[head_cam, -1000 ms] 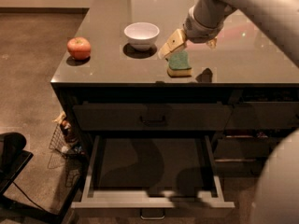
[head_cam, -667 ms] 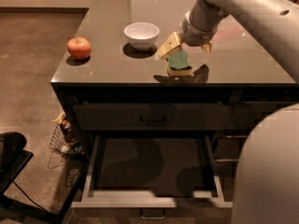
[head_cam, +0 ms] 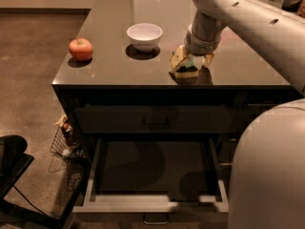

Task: Place sponge into middle drawer

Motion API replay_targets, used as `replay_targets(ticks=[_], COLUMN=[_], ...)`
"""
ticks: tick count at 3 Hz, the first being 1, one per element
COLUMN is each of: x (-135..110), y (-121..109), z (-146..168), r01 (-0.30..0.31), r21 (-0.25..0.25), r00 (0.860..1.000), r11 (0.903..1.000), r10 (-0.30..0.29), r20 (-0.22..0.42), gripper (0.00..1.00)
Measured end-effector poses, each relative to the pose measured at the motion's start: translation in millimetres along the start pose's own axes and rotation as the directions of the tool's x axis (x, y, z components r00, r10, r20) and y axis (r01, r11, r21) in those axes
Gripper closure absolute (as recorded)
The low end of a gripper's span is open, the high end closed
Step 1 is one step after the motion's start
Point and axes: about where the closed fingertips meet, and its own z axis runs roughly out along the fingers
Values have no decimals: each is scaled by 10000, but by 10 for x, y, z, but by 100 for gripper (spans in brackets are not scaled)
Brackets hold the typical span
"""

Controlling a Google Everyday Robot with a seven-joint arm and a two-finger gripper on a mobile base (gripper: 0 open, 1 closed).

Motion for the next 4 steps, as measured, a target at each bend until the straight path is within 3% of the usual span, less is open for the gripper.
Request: replay_targets(ticks=[2,3,4], x=[-30,-31,150], y=[-2,-2,60], z=[-91,-95,-243], r01=[3,4,286], r21=[12,12,0], r00=[10000,10000,9994], r11=[10000,10000,9996], r10=[-3,-4,-286], r20=[-10,-10,197], gripper=[87,100,100])
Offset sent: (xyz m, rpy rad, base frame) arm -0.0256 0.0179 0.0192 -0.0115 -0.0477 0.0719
